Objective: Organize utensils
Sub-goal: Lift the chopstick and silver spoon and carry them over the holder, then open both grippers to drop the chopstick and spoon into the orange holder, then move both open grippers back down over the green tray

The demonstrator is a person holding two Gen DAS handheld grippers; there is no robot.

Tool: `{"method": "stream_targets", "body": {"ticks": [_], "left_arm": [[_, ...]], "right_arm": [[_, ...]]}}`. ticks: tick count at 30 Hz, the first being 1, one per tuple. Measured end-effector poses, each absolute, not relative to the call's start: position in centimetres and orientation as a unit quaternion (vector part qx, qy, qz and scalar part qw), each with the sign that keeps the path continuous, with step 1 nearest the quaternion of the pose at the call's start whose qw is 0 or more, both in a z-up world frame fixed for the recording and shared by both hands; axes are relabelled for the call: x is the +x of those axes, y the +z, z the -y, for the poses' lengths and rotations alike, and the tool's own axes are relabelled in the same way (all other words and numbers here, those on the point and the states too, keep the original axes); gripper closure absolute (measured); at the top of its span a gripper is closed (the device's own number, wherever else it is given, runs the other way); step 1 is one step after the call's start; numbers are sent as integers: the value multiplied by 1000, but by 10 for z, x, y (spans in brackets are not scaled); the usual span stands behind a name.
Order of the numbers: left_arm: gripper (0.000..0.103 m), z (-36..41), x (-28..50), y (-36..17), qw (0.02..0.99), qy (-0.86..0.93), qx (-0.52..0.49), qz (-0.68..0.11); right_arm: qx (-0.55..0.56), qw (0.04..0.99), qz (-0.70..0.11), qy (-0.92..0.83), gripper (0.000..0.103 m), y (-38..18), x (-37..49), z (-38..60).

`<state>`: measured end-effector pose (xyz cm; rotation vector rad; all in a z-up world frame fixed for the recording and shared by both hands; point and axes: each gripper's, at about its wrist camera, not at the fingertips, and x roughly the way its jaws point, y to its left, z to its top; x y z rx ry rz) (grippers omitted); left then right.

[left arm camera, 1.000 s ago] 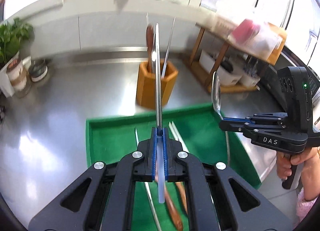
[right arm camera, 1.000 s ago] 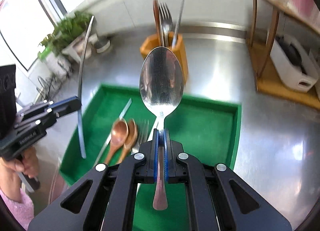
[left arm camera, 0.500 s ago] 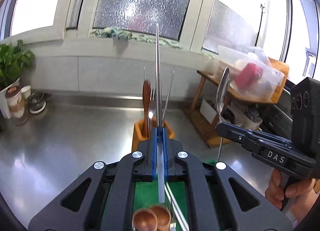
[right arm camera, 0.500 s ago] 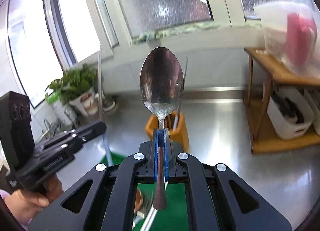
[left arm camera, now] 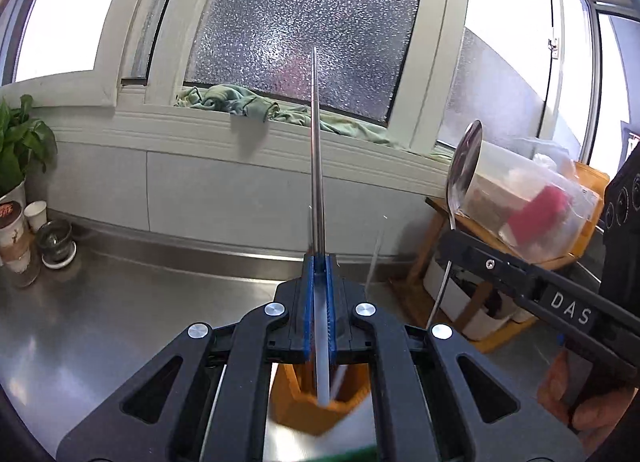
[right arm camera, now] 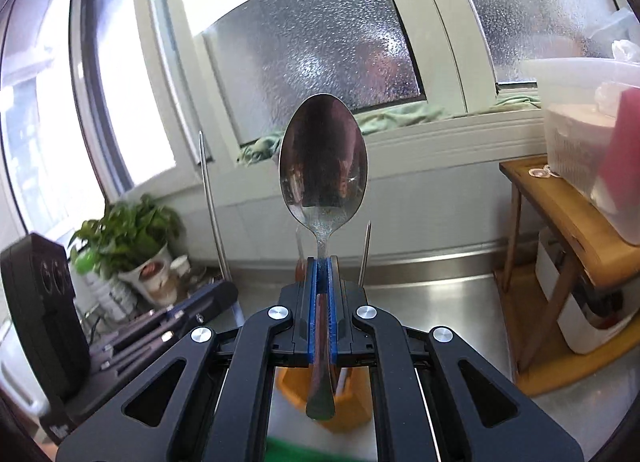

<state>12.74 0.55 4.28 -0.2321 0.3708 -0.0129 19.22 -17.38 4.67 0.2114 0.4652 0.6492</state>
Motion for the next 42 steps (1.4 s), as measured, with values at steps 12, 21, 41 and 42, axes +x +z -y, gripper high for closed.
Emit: {"method": "stream_targets", "body": {"ticks": [12, 21, 41, 42], "left_arm": [[99, -14, 145, 1, 971, -25, -126, -201], [98, -20, 145, -27, 959, -44, -140, -243], [54, -38, 114, -23, 947, -5, -168, -274], [50, -39, 108, -20, 947, -4, -166, -274]], "right_arm": [[110, 905, -256, 323, 98, 1, 211, 163], [116, 884, -309, 330, 98, -34, 213, 166], [127, 878, -339, 313, 61, -23, 192, 202], [128, 876, -341, 317, 45, -21, 185, 206]]}}
